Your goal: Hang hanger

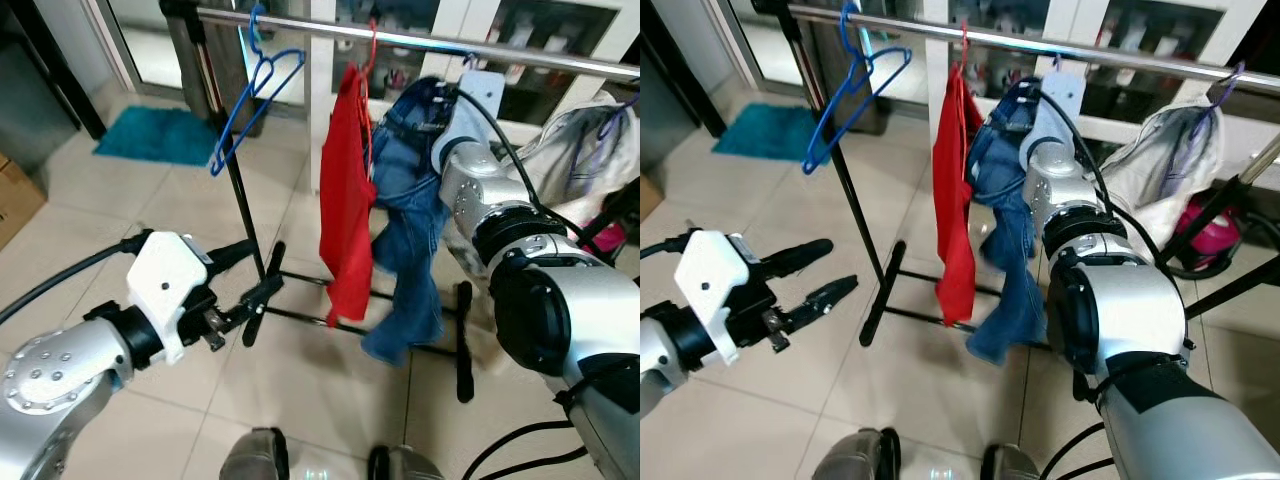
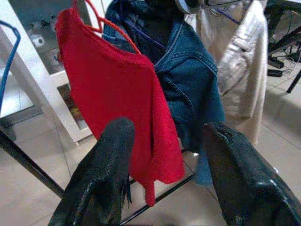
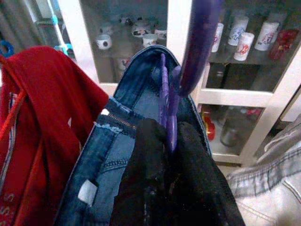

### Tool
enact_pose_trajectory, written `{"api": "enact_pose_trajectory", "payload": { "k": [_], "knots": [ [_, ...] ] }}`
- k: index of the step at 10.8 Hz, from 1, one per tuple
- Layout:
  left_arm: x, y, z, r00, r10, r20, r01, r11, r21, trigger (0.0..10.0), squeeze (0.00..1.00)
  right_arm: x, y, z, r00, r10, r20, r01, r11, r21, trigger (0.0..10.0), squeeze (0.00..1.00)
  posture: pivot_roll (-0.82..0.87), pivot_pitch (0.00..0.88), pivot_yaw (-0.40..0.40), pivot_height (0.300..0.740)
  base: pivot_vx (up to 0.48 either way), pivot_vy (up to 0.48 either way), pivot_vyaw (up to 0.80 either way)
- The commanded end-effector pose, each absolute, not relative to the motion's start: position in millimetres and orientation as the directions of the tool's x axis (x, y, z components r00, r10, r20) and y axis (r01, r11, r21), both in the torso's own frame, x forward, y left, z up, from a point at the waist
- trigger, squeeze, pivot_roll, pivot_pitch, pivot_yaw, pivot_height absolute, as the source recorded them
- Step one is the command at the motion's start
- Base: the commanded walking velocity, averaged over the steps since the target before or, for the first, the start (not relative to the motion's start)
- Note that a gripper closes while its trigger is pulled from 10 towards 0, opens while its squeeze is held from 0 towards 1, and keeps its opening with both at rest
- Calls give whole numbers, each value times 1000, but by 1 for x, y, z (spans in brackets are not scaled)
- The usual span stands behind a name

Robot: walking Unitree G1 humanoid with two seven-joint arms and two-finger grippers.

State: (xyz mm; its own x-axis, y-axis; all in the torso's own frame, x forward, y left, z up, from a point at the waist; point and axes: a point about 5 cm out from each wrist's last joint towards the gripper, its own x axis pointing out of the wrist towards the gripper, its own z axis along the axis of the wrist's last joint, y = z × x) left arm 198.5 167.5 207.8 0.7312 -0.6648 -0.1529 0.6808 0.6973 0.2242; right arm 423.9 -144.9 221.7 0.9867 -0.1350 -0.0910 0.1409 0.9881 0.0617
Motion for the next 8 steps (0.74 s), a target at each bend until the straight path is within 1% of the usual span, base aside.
{"api": "enact_pose_trajectory", "payload": {
  "k": [1, 2, 6, 8],
  "knots": [
    [194, 166, 210, 726, -669, -160, 687, 689, 232, 10000, 0, 427, -149, 244, 987, -159, 9, 157, 980, 122, 10000, 0, 201, 216, 3, 740, 0, 0, 0],
    [193, 165, 210, 721, -673, -166, 692, 686, 226, 10000, 0, 426, -148, 247, 986, -156, 55, 145, 975, 166, 10000, 0, 200, 225, 10, 740, 0, 0, 0],
    [193, 163, 210, 716, -676, -175, 698, 683, 216, 10000, 0, 421, -143, 231, 982, -151, 109, 130, 975, 181, 10000, 0, 200, 238, 19, 740, 0, 0, 0],
    [196, 160, 211, 713, -680, -167, 700, 680, 218, 10000, 0, 417, -143, 234, 963, -156, 218, 121, 979, 166, 10000, 0, 193, 235, 13, 740, 0, 0, 0]
  ]
}}
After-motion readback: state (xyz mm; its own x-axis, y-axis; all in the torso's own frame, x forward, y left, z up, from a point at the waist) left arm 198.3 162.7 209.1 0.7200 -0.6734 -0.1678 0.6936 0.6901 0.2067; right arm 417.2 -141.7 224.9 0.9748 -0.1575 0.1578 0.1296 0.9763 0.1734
